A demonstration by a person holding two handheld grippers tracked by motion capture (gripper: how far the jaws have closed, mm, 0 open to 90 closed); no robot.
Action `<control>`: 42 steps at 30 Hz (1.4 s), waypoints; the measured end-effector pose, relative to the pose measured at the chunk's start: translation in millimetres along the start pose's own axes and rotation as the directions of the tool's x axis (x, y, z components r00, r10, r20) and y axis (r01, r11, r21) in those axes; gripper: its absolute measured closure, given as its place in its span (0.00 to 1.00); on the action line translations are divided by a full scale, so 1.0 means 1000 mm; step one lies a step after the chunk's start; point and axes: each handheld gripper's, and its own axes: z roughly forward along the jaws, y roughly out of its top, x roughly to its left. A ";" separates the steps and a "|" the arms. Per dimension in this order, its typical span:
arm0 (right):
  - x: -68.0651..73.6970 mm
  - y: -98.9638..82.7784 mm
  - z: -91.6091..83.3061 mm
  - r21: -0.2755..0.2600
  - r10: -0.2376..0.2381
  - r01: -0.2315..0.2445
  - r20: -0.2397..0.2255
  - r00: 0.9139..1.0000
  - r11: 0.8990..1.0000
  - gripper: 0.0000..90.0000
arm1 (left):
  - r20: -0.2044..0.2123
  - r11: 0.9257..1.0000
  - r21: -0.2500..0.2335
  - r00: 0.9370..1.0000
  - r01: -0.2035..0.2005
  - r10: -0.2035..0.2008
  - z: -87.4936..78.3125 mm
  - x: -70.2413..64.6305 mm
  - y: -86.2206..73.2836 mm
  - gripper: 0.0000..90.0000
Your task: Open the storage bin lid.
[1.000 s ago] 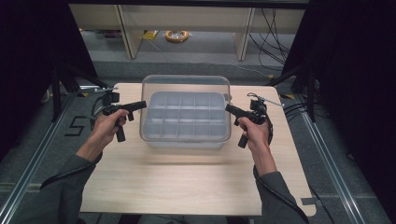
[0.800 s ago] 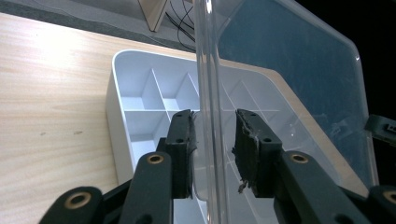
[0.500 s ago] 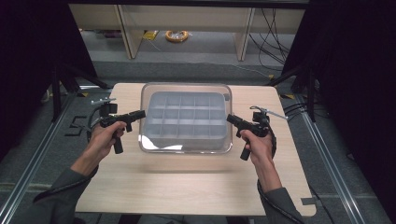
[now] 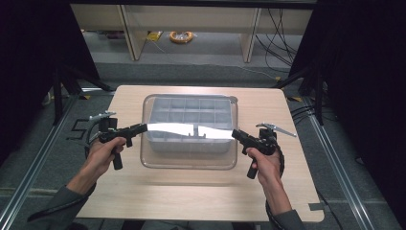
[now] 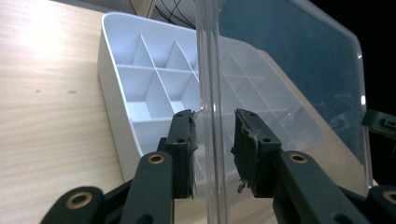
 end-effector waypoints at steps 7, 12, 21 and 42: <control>-0.004 -0.016 -0.007 0.021 0.014 -0.014 -0.023 1.000 1.000 0.77 | 0.002 1.000 0.009 1.000 -0.003 0.003 -0.006 -0.001 -0.021 0.75; -0.007 -0.026 -0.011 0.042 0.024 -0.024 -0.003 1.000 0.999 0.77 | 0.007 1.000 0.026 1.000 -0.006 0.005 -0.010 -0.002 -0.032 0.75; -0.007 -0.041 -0.022 0.046 0.018 -0.018 0.003 1.000 0.999 0.77 | 0.051 0.999 0.034 0.999 0.018 -0.020 -0.019 -0.001 -0.050 0.76; 0.004 -0.091 -0.048 0.090 0.015 -0.015 0.005 1.000 0.996 0.77 | 0.059 0.992 0.123 0.998 -0.009 0.002 -0.041 0.004 -0.101 0.76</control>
